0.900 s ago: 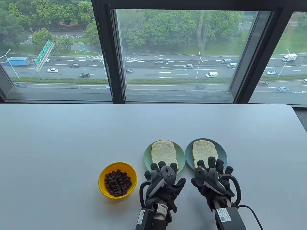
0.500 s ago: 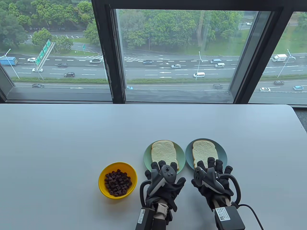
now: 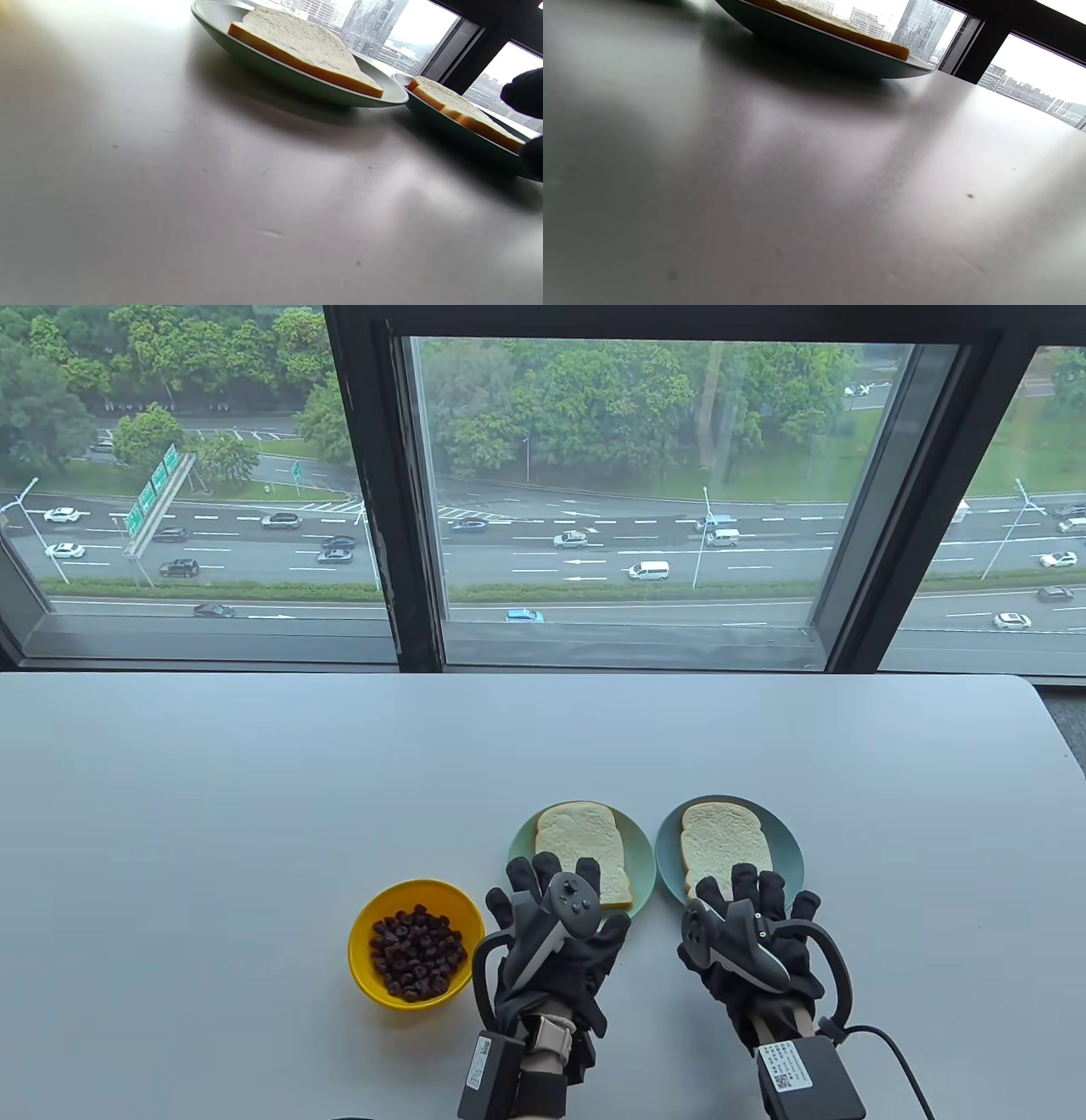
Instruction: Sprinkle cranberries onto toast
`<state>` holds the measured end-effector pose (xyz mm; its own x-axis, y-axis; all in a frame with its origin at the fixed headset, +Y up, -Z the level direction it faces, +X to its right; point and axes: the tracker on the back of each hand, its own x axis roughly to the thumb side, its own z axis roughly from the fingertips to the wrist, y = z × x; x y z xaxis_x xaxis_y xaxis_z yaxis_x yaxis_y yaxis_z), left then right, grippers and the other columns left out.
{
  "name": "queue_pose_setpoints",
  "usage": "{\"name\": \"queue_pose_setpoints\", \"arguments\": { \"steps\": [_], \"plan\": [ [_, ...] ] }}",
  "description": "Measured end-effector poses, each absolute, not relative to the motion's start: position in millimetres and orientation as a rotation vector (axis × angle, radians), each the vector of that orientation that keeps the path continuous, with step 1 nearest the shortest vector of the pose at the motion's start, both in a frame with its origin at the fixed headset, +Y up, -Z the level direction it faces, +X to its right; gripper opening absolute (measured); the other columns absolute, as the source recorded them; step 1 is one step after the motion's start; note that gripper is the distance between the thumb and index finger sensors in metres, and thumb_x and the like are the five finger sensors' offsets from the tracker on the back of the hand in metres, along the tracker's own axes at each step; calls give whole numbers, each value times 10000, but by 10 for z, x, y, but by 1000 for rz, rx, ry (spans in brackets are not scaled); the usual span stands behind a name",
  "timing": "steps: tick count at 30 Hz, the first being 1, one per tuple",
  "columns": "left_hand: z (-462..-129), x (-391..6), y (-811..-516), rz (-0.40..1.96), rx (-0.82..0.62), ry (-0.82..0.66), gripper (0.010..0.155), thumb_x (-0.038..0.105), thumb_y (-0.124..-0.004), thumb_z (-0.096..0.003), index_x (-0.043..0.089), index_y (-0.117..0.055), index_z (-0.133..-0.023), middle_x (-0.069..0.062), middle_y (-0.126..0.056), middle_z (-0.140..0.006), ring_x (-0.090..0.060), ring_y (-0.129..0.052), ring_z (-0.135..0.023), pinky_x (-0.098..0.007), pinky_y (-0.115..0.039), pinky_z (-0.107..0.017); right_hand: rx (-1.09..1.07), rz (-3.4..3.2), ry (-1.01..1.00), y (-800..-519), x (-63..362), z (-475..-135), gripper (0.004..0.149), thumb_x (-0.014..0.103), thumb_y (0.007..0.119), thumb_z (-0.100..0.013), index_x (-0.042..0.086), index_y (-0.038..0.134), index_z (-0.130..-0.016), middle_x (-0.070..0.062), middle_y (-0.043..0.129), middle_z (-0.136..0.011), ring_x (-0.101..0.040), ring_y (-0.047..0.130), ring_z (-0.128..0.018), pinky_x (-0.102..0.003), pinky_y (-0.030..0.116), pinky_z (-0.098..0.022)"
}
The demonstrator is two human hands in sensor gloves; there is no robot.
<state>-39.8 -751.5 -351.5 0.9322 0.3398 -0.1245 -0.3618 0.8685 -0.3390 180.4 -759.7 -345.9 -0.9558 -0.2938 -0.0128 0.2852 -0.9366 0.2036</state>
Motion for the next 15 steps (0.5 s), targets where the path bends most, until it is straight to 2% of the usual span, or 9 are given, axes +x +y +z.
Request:
{"name": "queue_pose_setpoints", "arguments": {
  "steps": [8,13,15],
  "plan": [
    [-3600,-885,-7343,390,-362,212,757,673,-545,-457,587,-57,-1030,157,173,-1155,-108,316,-1002,-497,160,-753,60,-2813,-305,-7596,1803,-3454,796,716,364,-360,369,56,-1007,-147,45,-1059,-424,172,-1019,-704,300,-681],
    [-3548,-1516,-7283,460,-351,380,758,612,-596,-482,612,-54,-1013,185,179,-1155,-75,321,-1016,-468,169,-786,63,-2807,-307,-7591,1808,-3452,792,710,373,-362,366,71,-1009,-147,55,-1058,-418,190,-1019,-699,313,-682],
    [-3504,-1825,-7323,507,-371,462,757,588,-610,-493,624,-56,-1007,179,164,-1161,-87,269,-1050,-470,108,-826,65,-2808,-306,-7592,1811,-3453,790,707,377,-364,366,76,-1009,-145,59,-1058,-415,195,-1020,-698,317,-683]
  ]
}}
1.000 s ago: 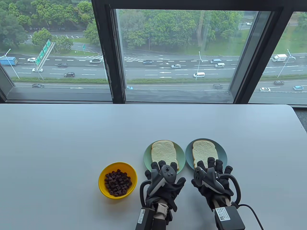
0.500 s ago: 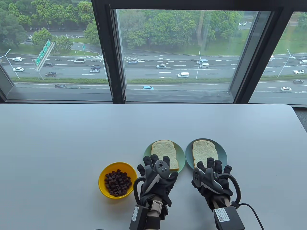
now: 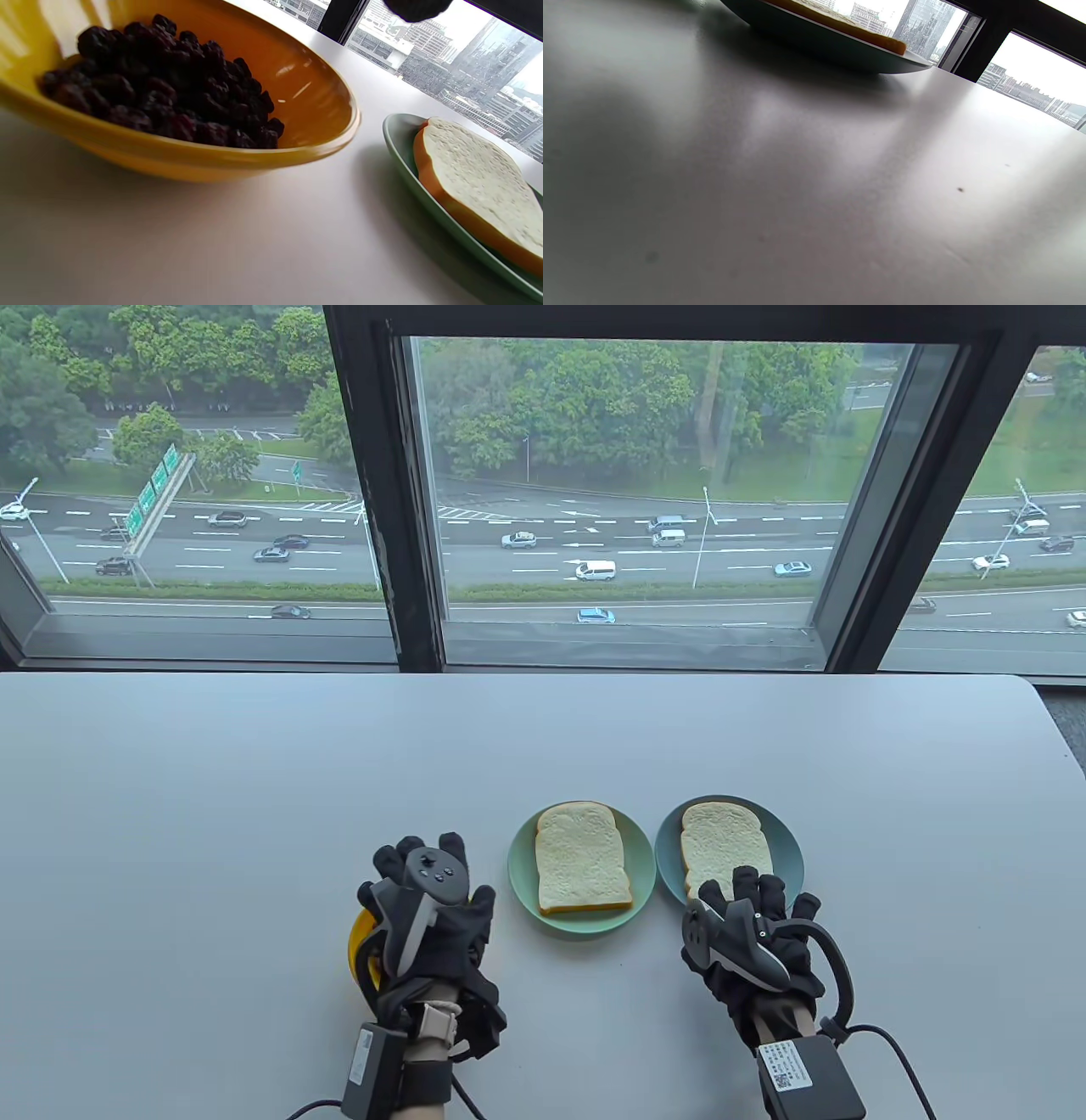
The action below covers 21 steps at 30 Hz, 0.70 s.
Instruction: Sprinkle cranberries onto toast
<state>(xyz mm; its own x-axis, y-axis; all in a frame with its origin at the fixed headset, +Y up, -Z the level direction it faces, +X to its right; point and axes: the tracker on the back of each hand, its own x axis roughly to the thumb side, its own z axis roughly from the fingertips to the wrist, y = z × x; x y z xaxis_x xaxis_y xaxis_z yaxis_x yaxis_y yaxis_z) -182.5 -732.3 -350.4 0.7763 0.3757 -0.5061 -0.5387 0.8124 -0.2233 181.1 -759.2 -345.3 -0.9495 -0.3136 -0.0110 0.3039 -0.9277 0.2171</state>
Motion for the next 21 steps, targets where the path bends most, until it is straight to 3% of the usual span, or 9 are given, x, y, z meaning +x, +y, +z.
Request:
{"name": "queue_pose_setpoints", "arguments": {
  "steps": [5,14,18,21],
  "plan": [
    [-3437,-2237,-7407,690,-364,583,750,525,-634,-517,629,-77,-1008,166,119,-1178,-118,176,-1096,-473,-19,-877,68,-2808,-295,-7595,1820,-3455,785,702,385,-364,366,90,-1010,-145,70,-1059,-409,209,-1021,-692,328,-686],
    [-3381,-2419,-7541,659,-438,706,721,431,-636,-545,613,-134,-1029,112,-101,-1232,-172,-228,-1164,-456,-415,-882,49,-2793,-291,-7607,1802,-3451,779,695,397,-366,367,107,-1011,-140,80,-1060,-403,222,-1023,-686,340,-690],
    [-3389,-2425,-7569,660,-443,742,677,356,-644,-554,514,-244,-1077,48,-333,-1216,-202,-500,-1062,-399,-588,-814,44,-2778,-288,-7600,1797,-3450,774,690,403,-368,370,115,-1011,-136,80,-1061,-398,225,-1024,-680,346,-695],
    [-3391,-2409,-7571,617,-437,762,663,328,-656,-550,489,-295,-1083,39,-521,-1127,-193,-647,-944,-378,-722,-706,46,-2779,-286,-7607,1798,-3449,771,687,406,-368,371,121,-1011,-134,82,-1061,-396,226,-1025,-678,348,-696]
  ]
}}
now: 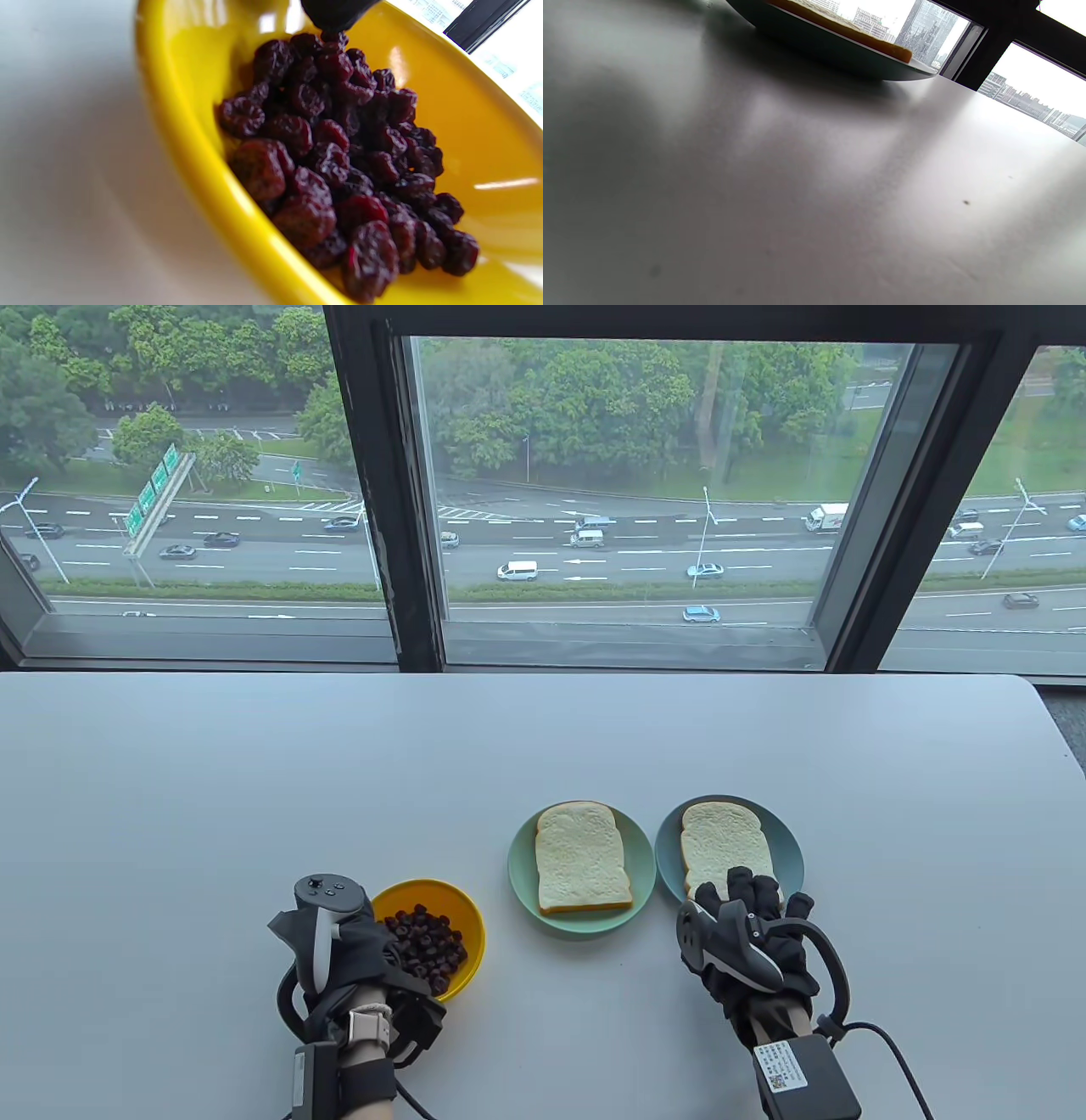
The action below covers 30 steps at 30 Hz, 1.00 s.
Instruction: Sprinkle cranberries onto toast
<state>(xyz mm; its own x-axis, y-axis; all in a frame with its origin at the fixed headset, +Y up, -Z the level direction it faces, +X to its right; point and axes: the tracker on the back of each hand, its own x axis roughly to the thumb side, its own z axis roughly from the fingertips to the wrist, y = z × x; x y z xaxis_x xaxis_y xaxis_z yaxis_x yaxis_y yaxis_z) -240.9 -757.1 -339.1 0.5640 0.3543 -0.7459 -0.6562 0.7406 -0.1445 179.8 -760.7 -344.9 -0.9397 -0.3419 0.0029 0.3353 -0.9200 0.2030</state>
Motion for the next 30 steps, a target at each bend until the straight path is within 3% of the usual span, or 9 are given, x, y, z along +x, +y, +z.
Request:
{"name": "queue_pose_setpoints", "arguments": {
  "steps": [6,12,18,24,30],
  "plan": [
    [-3357,-2432,-7582,582,-449,788,625,310,-684,-521,456,-422,-1070,31,-694,-945,-182,-788,-731,-312,-867,-486,42,-2783,-277,-7607,1785,-3445,765,682,411,-370,371,136,-1013,-133,86,-1062,-395,231,-1024,-675,353,-698],
    [-3315,-2492,-7564,807,-386,758,536,305,-735,-474,338,-586,-988,-26,-761,-811,-208,-837,-607,-335,-938,-354,43,-2783,-269,-7607,1782,-3449,761,679,414,-371,371,148,-1014,-133,90,-1062,-395,234,-1024,-672,356,-698],
    [-3317,-2429,-7558,1034,-309,640,531,279,-759,-452,255,-588,-955,-121,-747,-727,-320,-834,-481,-367,-959,-196,45,-2801,-258,-7588,1782,-3442,760,678,415,-370,370,152,-1014,-134,94,-1062,-394,240,-1023,-671,361,-698],
    [-3337,-2255,-7546,1275,-324,499,531,273,-757,-451,227,-583,-950,-146,-749,-704,-333,-839,-443,-361,-965,-159,46,-2819,-245,-7566,1808,-3438,760,677,414,-372,368,152,-1015,-135,99,-1062,-395,246,-1022,-669,367,-697],
    [-3334,-2001,-7515,1291,-404,389,534,272,-754,-451,222,-573,-951,-153,-741,-702,-339,-836,-439,-360,-966,-154,52,-2839,-242,-7568,1829,-3446,759,676,415,-373,365,153,-1015,-136,103,-1062,-396,252,-1021,-669,371,-695]
  ]
}}
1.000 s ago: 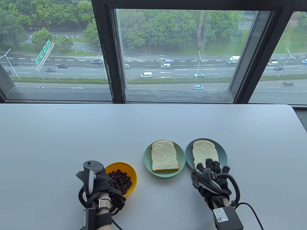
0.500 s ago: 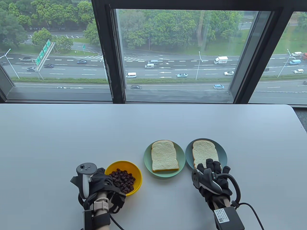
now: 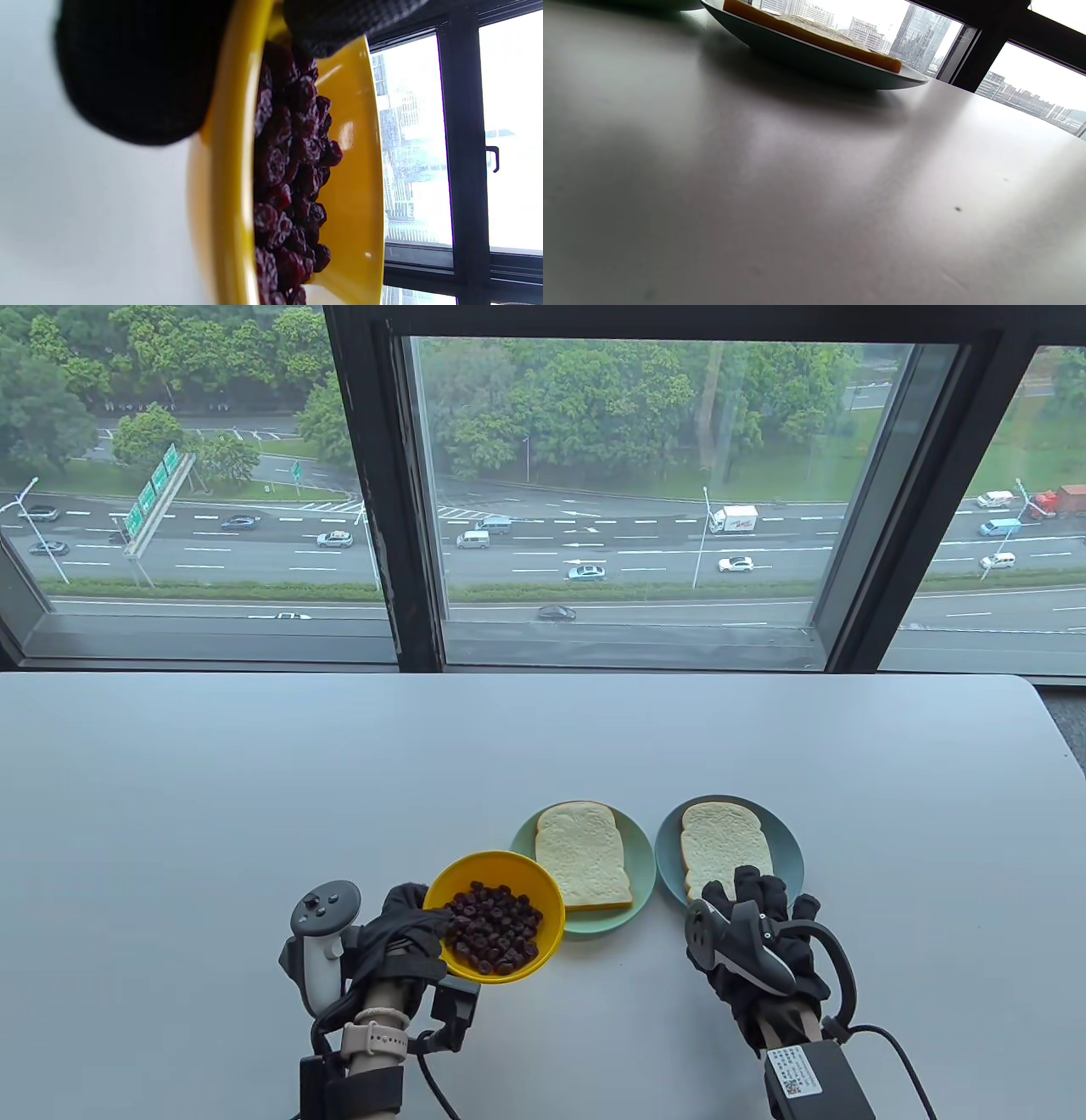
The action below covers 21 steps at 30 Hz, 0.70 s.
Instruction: Sprinkle cranberries onto toast
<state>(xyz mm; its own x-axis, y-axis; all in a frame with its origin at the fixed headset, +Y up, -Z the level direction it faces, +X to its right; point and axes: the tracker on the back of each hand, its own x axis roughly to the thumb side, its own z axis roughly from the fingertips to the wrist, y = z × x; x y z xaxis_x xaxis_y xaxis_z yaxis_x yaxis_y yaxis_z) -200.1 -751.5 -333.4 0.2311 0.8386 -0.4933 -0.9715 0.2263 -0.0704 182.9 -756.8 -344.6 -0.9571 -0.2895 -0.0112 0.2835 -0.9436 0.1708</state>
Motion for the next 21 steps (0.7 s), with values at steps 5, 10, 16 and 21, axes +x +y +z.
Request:
{"name": "queue_pose_setpoints", "arguments": {
  "steps": [5,10,16,21],
  "plan": [
    [-3251,-1756,-7555,1266,-520,278,537,270,-758,-449,224,-572,-950,-158,-741,-699,-344,-835,-434,-364,-965,-149,60,-2838,-243,-7569,1863,-3451,761,676,415,-373,364,154,-1015,-137,107,-1062,-395,258,-1021,-668,376,-694],
    [-3230,-1576,-7551,1191,-551,213,538,268,-759,-449,226,-570,-950,-160,-739,-699,-346,-834,-432,-365,-965,-145,63,-2839,-246,-7574,1877,-3450,761,676,415,-373,362,155,-1015,-138,113,-1062,-395,265,-1020,-666,382,-694],
    [-3109,-1439,-7591,1131,-632,141,541,264,-757,-449,225,-558,-951,-163,-731,-702,-350,-831,-434,-365,-965,-148,63,-2887,-229,-7537,1879,-3458,761,677,413,-372,364,150,-1015,-136,113,-1064,-391,270,-1023,-664,385,-698],
    [-3043,-1349,-7575,1086,-651,92,544,262,-758,-449,223,-558,-953,-168,-729,-702,-355,-828,-433,-370,-965,-148,46,-2937,-200,-7463,1824,-3459,763,678,412,-372,364,150,-1017,-135,121,-1067,-388,283,-1026,-659,398,-701]
  ]
}}
